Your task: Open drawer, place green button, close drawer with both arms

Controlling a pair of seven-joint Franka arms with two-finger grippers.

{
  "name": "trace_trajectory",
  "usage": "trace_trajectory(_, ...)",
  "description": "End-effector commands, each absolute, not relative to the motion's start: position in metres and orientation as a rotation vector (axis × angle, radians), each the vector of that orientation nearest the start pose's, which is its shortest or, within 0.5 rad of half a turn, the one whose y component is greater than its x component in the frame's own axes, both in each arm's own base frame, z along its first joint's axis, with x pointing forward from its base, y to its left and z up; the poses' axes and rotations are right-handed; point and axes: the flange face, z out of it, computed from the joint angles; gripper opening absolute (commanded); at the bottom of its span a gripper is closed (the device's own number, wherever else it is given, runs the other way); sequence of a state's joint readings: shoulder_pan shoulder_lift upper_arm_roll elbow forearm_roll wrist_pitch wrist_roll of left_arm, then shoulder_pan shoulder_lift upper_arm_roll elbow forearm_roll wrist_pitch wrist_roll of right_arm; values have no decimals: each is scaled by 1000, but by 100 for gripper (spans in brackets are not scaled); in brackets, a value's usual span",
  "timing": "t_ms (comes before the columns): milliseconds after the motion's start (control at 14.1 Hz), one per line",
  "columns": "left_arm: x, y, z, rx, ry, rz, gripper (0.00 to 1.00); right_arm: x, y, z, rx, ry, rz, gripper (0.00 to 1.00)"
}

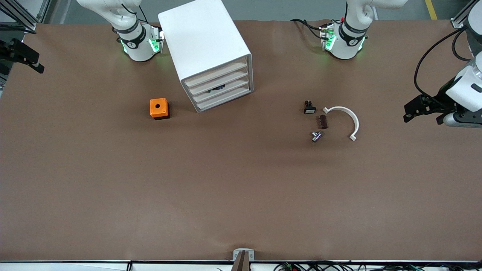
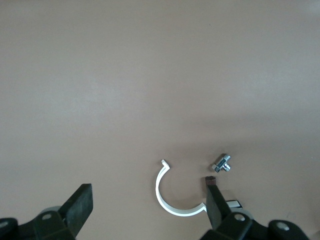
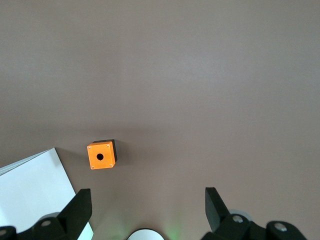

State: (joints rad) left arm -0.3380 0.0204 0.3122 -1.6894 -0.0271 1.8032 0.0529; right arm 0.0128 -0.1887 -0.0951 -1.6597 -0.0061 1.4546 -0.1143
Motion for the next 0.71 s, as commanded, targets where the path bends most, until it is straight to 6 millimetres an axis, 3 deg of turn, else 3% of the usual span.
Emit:
trace_trajectory(0,580,-22,591,-3144,114,-174,100,472,-45,674,-3123,-63,13,100)
trace_trajectory(213,581,-27,601,-3143,125,-193,100,472,-45,674,-3123,-63,13,100)
trace_trajectory(640,584,-31,592,-3150,129,-167,100,472,-46,673,-3121,-61,15,100)
